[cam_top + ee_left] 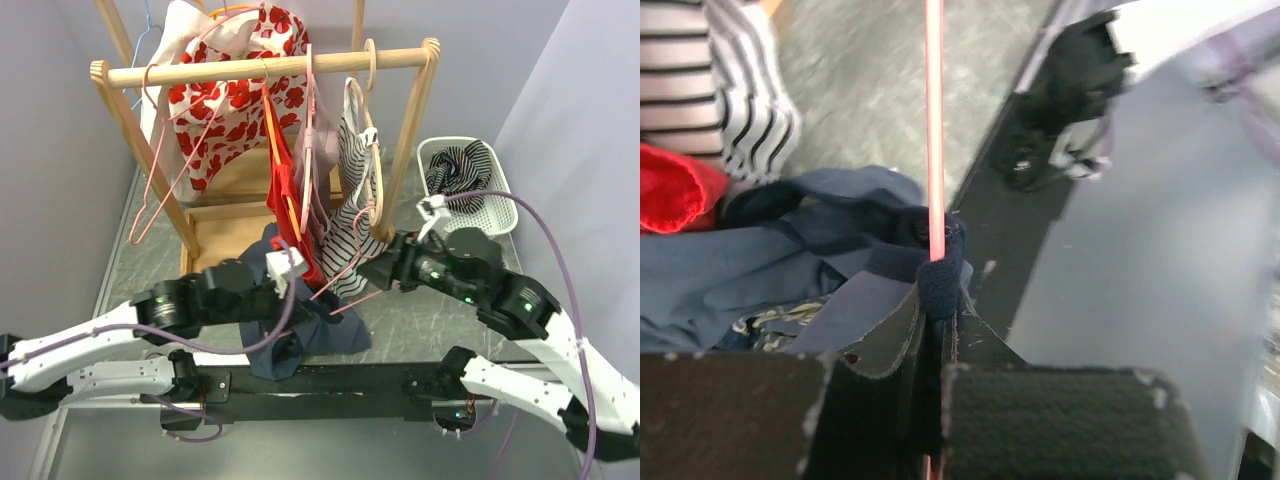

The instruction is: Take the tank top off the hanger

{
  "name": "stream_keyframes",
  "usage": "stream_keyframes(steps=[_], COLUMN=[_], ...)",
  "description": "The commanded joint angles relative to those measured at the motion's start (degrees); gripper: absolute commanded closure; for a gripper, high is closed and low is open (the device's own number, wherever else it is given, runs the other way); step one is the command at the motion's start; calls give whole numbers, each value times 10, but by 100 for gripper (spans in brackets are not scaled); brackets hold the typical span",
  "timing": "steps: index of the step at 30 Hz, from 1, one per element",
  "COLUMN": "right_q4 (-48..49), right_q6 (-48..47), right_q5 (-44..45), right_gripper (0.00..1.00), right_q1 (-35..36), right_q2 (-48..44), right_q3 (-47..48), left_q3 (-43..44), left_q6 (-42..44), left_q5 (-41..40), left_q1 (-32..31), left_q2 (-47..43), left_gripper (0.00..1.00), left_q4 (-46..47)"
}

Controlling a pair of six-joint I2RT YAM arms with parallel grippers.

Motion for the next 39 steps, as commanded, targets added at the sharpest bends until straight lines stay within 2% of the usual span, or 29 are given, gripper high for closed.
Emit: stream_keyframes(steps=[1, 4, 7, 11, 19, 27, 30, 32, 33, 35, 36, 38, 39], right_q4=[29, 76, 79, 88, 169, 174, 145, 156, 161, 159, 156, 139, 134], right_q6=[11, 26, 41, 66, 71, 62, 67, 62, 62, 66, 68, 82, 88], right_q5=[154, 190, 241, 292, 318, 326, 354, 358, 359, 363, 373, 386, 399], right_gripper=[36, 35, 35, 34, 34, 31, 31, 40, 60, 76, 88, 100, 100], right_q1=[95, 140, 170, 188, 214, 223, 223, 224, 224, 224, 223, 224, 224], right_q2=[35, 50, 72, 88, 56, 99, 116, 114, 111, 101, 97, 77, 67], right_q3=[34, 26, 27, 19, -21, -9, 8, 5, 2, -2, -4, -15, -20], left_q3=[15, 10, 5, -4, -8, -8, -7, -7, -6, -6, -6, -11, -15], left_q6=[-43, -65, -75, -72, -66, -66, -65, -64, -64, -58, -55, -47, -46], left_q5=[-171, -234, -251, -233, -214, -227, -226, -220, -220, -213, -209, -194, -191], left_q1=[-47, -52, -54, -57, -66, -76, -78, -79, -79, -81, -81, -81, -81], left_q2=[26, 15, 4, -6, 21, 35, 35, 34, 34, 32, 29, 21, 15], left_gripper=[99, 99, 99, 99, 99, 99, 99, 99, 99, 99, 99, 99, 98], left_q4=[48, 52, 66, 93, 92, 107, 113, 117, 116, 113, 112, 114, 115])
